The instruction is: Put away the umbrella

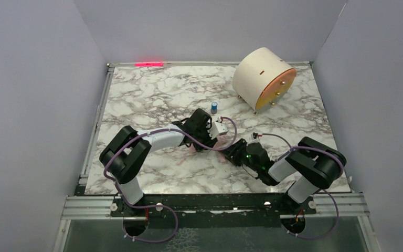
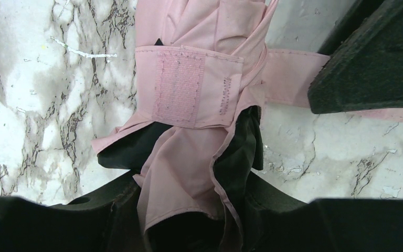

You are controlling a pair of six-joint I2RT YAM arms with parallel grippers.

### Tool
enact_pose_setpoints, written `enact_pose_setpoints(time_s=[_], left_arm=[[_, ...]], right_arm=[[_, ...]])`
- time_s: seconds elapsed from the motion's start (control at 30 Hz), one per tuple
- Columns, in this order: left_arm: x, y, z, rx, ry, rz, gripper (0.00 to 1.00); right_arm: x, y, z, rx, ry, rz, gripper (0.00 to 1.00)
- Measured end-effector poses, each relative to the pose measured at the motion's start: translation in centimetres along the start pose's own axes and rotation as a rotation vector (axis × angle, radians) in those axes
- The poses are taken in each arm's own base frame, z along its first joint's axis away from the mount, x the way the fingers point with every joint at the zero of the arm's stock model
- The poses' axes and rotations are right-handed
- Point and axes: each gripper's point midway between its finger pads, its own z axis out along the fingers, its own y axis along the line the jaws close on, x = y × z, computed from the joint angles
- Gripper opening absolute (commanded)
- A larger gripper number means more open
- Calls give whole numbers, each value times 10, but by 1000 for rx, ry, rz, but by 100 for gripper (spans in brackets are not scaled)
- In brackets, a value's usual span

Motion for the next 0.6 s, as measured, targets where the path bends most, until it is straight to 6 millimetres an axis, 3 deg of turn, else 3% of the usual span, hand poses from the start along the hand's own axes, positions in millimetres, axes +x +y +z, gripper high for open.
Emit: enact_pose_setpoints(time_s=[0.6], left_arm=[[0, 0, 0, 0, 1, 0, 0]], right_arm=[[6, -16, -30, 70, 39, 30, 32]])
